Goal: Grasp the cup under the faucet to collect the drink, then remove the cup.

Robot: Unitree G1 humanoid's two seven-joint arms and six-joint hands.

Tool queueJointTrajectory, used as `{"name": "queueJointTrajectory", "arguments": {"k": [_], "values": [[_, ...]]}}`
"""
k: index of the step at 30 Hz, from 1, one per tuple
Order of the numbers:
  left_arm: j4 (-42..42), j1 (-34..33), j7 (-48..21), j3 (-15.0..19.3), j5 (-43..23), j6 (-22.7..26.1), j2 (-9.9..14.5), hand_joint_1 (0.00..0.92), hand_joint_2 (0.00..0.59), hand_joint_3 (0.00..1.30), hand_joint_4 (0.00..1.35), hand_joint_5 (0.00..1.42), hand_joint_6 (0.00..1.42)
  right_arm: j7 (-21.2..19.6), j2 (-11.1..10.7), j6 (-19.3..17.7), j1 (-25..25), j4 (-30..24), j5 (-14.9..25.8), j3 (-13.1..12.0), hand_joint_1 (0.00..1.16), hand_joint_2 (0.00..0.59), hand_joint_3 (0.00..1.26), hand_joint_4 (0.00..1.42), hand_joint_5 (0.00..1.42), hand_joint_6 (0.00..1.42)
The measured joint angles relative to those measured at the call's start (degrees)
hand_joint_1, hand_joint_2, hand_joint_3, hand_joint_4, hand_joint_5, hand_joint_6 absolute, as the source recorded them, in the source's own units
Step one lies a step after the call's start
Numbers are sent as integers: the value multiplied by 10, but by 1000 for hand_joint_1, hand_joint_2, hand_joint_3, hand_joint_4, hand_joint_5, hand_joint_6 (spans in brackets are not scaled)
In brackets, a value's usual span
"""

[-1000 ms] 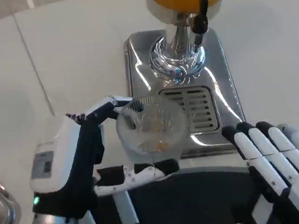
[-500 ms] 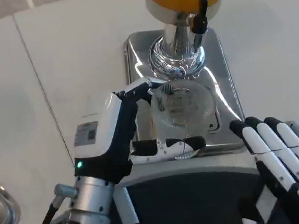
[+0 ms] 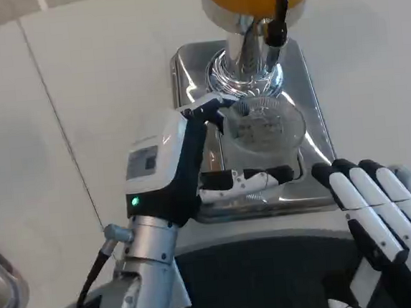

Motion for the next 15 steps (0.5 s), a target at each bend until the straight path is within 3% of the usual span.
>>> {"name": "queueJointTrajectory", "arguments": {"k": [15], "values": [[129,-90,74,-25,-1,15,-5,785,0,1108,1031,1349,1424,3,8,9,0,0,-18,16,191,586,0,0,0,0]]}}
